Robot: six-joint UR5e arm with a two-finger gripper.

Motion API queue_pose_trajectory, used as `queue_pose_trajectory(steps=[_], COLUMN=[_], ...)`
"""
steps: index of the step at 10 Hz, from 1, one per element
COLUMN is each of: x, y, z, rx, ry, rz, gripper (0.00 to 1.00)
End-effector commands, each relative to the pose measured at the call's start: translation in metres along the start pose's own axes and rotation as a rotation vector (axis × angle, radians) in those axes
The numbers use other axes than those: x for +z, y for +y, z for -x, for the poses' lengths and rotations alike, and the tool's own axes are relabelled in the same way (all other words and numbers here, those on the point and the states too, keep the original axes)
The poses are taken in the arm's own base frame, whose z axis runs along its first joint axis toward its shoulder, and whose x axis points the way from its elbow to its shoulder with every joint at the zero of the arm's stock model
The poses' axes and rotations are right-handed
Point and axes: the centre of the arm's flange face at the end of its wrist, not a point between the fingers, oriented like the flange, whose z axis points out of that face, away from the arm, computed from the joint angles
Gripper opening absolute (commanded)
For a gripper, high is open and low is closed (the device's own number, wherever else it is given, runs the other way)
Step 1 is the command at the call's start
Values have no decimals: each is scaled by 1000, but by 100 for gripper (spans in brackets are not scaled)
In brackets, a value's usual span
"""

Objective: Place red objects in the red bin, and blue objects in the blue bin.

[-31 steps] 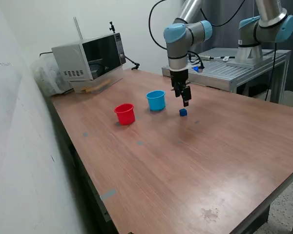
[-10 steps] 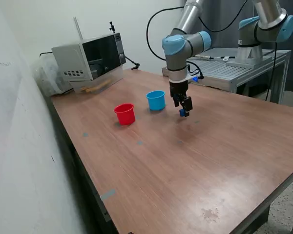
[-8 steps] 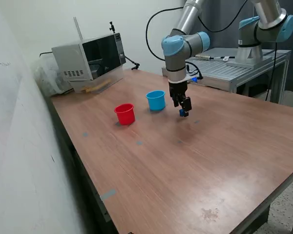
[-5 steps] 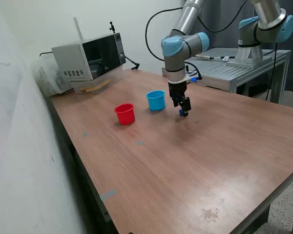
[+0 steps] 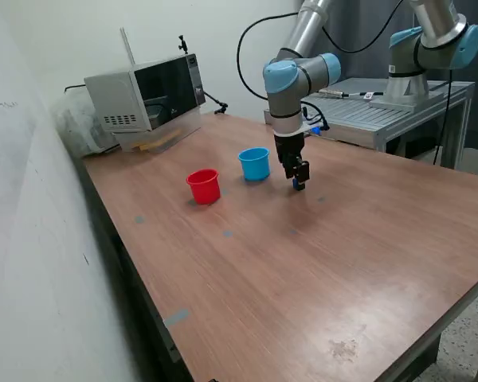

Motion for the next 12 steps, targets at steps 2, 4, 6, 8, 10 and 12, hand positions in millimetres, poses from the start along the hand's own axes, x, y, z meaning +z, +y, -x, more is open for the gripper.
queue_pose_trajectory(steps=[2,4,6,8,10,12], x=[-2,-11,-35,-87,-113,-109], y=[0,0,-4,-5,-2,5], z=[1,2,5,15,34,58], rx=[-1,1,3,15,23,35], ry=[2,4,13,24,26,-6], rz=[8,22,54,130,168,157], gripper=[0,0,0,0,0,0])
